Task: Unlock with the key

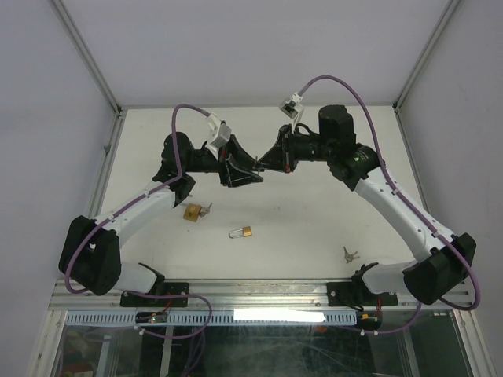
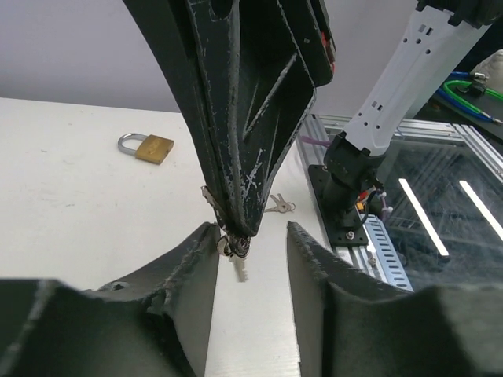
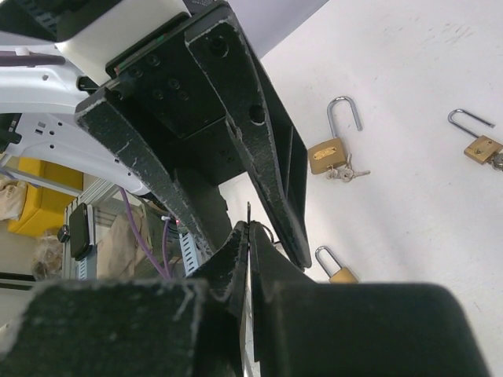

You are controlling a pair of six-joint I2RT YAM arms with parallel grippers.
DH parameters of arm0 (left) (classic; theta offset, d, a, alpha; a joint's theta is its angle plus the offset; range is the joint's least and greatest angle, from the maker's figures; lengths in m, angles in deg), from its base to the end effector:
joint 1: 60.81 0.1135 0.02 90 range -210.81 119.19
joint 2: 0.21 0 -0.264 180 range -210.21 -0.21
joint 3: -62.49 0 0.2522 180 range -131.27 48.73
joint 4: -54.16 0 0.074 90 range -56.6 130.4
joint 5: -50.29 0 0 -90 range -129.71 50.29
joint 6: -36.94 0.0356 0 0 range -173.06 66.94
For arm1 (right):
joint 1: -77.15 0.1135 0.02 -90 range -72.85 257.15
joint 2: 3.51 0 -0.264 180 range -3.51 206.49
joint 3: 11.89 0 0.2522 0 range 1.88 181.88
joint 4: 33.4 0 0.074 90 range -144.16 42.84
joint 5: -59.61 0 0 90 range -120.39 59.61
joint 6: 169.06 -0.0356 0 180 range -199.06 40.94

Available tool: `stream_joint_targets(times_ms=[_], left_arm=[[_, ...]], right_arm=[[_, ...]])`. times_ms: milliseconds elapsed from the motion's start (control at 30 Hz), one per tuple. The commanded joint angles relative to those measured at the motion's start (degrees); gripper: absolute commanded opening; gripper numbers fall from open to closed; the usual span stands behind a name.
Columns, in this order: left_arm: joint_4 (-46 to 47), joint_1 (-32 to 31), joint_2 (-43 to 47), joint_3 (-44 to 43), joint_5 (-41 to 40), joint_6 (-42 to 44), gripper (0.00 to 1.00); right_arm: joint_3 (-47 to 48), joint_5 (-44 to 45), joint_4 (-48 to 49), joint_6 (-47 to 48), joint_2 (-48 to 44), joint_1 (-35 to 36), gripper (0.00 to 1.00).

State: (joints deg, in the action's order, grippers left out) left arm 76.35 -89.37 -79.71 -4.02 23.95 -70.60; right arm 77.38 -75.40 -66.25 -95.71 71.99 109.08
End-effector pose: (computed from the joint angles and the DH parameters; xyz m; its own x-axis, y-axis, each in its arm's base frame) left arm 0.2538 -0.1744 0.3307 -0.1642 -0.0629 -0.9844 0.9855 -0.0547 -0.1609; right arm 0.2350 0.1761 0.3967 -0.5355 -0.0950 -0.8392 -0.8222 0.2857 0.4923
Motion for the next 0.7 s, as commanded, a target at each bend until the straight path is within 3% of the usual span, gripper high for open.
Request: stream_joint_targets(times_ms=[0, 133, 167, 400, 467, 533, 667], left_arm=[[2.9, -0.4, 0.9, -0.2, 0.0, -0.8, 0.35], [3.0, -0.4, 0.7, -0.6, -0.2, -0.7, 0.03], [3.0, -0.4, 0.8, -0.5, -0.2, -0.7, 0.0], [1.6, -0.4, 1.7, -0.2, -3.1, 0.2, 0.0], [-0.8, -0.4, 2.2, -0.5, -4.7, 2.5, 0.0], [-3.5, -0.4, 2.8, -0.5, -6.5, 5.6, 0.0], [-7.0, -0.7, 3.6, -0.7, -6.2, 11.2, 0.0]], right_arm=[[0.1, -1.1, 3.7, -0.6, -2.1, 0.1, 0.0], [-0.1, -1.7, 4.1, -1.0, -2.1, 0.2, 0.0], [0.0, -1.7, 4.1, -0.9, -2.1, 0.1, 0.0], [-2.0, -1.8, 5.9, -1.6, -3.0, -0.7, 0.0], [-2.9, -1.9, 6.4, -2.4, -3.8, -2.0, 0.25], [-4.9, -3.2, 9.2, -4.9, -5.3, -4.7, 0.4], [-11.3, -6.6, 20.3, -11.9, -8.8, -9.3, 0.57]])
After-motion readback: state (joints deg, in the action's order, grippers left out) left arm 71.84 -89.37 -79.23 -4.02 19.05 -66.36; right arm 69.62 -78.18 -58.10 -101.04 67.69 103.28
